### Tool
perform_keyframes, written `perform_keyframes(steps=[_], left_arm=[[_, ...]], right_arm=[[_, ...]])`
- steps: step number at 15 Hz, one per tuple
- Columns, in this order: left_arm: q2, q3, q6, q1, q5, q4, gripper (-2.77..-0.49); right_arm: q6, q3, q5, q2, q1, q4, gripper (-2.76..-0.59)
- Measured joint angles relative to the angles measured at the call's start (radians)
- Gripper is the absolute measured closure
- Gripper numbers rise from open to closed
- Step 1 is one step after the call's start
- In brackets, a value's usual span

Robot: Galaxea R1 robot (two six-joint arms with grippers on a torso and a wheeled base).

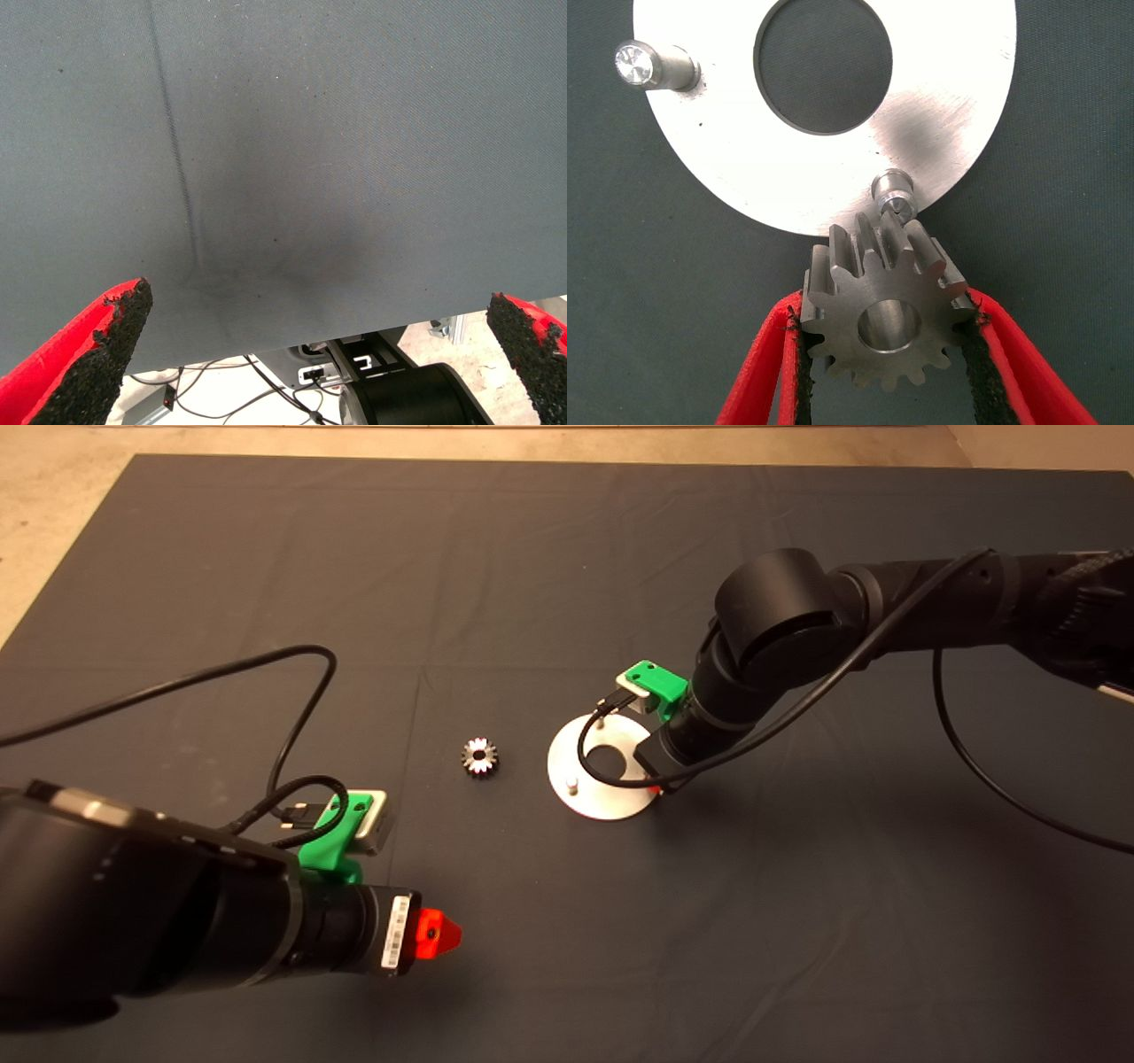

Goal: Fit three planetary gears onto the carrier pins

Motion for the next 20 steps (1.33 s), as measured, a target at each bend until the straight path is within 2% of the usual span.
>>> perform_keyframes(steps=[10, 20], left_arm=[[0.0, 0.0, 0.0, 0.0, 0.0, 0.0, -2.75], [0.0, 0.0, 0.0, 0.0, 0.0, 0.0, -2.75]], right_arm=[[-0.01, -0.032, -0.001, 0.022, 0.0, -0.017, -0.92], [-0.065, -0.05, 0.0, 0.04, -0.007, -0.032, -0.92]])
